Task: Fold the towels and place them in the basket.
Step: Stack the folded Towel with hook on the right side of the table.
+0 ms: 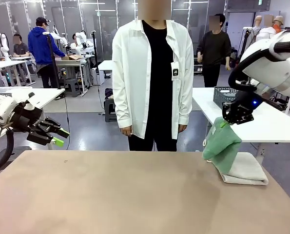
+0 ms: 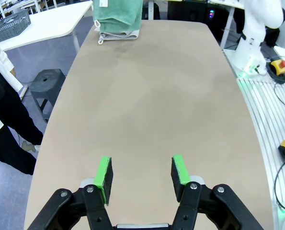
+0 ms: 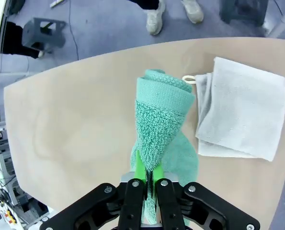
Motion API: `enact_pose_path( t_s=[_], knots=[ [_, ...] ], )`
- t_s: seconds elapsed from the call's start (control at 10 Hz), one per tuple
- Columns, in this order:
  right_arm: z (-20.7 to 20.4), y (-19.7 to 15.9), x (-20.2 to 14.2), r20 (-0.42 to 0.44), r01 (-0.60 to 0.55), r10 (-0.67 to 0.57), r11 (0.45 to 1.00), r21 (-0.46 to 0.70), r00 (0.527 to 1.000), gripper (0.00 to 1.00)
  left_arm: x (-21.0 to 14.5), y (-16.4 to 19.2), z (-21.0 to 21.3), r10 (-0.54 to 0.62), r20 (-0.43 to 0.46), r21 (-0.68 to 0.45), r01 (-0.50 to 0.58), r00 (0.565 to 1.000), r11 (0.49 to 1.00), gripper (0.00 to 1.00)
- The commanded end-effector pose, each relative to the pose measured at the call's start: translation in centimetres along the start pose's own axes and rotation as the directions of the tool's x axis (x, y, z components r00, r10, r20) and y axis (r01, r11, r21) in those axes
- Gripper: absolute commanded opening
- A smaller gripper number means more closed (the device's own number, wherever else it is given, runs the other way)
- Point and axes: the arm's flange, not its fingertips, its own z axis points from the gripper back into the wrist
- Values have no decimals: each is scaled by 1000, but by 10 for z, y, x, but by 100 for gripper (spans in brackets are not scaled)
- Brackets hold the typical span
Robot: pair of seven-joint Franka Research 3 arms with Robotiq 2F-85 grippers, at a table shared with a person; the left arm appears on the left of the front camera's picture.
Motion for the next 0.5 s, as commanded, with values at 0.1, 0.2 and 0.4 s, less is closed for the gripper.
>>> enact_pose_path(
  t_s=[0.1, 0.2, 0.4],
  knots=[
    [-5, -10, 2, 55, 31, -26, 995, -95, 998, 6, 3, -1, 1, -1, -1, 6, 1, 1000, 1000, 63],
    [1, -6, 1, 2, 10, -10, 1000, -3, 1000, 6, 3, -1, 1, -1, -1, 6, 1, 1000, 1000, 63],
    [1, -6, 1, 2, 10, -10, 1000, -3, 1000, 6, 3, -1, 1, -1, -1, 6, 1, 1000, 1000, 63]
  ],
)
